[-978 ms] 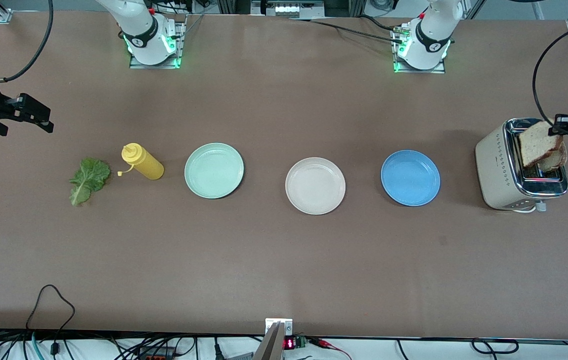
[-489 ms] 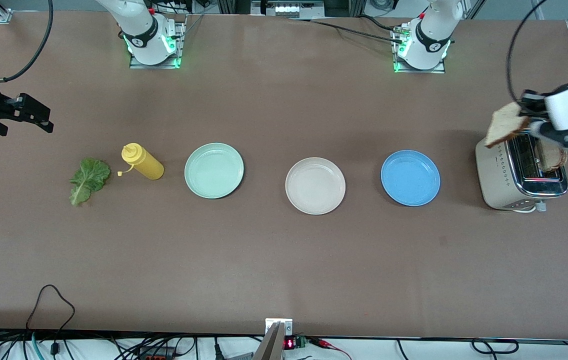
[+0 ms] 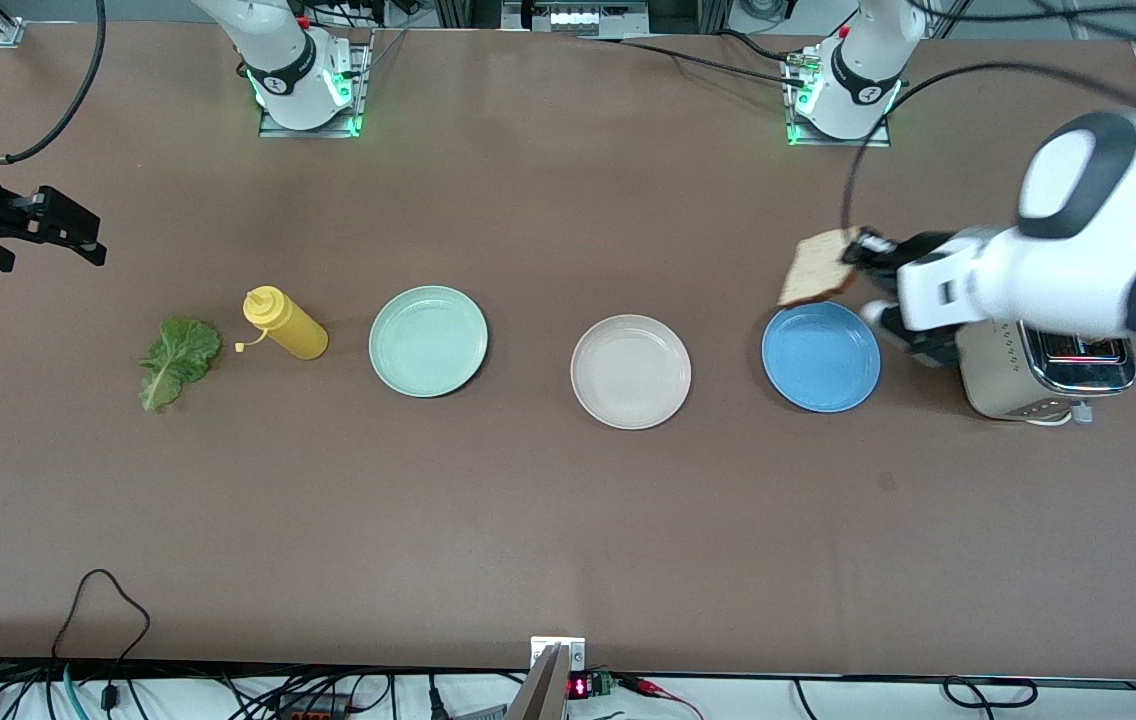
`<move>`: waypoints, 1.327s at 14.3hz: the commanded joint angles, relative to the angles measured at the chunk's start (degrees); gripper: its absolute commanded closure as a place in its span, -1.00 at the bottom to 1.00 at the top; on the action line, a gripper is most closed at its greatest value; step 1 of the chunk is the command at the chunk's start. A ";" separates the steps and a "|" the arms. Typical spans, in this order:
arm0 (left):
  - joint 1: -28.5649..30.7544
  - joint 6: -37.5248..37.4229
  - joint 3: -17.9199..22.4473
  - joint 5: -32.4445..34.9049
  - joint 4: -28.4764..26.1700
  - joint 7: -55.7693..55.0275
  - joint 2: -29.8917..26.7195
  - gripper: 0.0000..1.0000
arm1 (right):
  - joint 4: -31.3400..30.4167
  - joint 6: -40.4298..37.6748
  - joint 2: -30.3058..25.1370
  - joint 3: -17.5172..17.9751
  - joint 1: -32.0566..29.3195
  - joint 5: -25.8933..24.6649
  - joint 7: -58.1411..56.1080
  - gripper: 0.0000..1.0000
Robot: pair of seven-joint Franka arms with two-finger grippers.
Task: Make sandwich in beige plate with both arms
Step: 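Lift the bread slice and carry it over the beige plate, then lower the bread onto the beige plate and open the left gripper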
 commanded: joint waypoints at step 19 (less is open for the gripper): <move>-9.34 35.32 -0.05 -33.88 -7.06 25.95 22.06 0.99 | 1.17 -0.46 1.23 0.24 -0.10 0.03 -0.34 -1.00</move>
